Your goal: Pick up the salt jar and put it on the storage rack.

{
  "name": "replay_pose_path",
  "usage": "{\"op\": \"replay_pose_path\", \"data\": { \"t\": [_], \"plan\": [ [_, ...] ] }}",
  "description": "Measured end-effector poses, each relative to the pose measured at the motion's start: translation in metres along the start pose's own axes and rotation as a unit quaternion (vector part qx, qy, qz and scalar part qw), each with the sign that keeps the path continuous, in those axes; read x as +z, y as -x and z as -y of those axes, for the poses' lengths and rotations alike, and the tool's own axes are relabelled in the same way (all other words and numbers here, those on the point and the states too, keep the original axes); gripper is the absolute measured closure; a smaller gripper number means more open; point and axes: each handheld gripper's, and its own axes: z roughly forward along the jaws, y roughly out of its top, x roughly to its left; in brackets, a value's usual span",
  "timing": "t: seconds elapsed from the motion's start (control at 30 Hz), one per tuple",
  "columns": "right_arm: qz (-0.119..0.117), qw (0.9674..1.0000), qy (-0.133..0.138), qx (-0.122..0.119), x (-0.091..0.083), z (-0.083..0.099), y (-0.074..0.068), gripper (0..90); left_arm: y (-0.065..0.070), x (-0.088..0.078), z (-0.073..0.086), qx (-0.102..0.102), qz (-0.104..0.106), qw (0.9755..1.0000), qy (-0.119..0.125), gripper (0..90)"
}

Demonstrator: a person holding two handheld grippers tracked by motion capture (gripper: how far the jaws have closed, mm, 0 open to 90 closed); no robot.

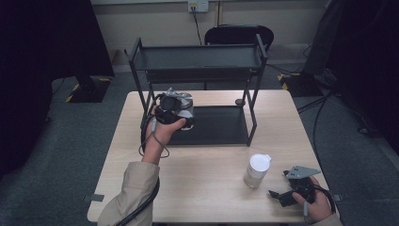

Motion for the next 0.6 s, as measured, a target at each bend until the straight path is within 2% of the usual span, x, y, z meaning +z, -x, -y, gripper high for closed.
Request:
{"op": "replay_pose_path", "data": {
  "t": [0.6],
  "plan": [
    [0.0, 1.0, 0.0, 0.0, 0.0, 0.0, 0.0, 0.0, 0.007, -0.011, -0.036, 0.017, 0.001, 0.9998, 0.002, 30.6]
  ]
}}
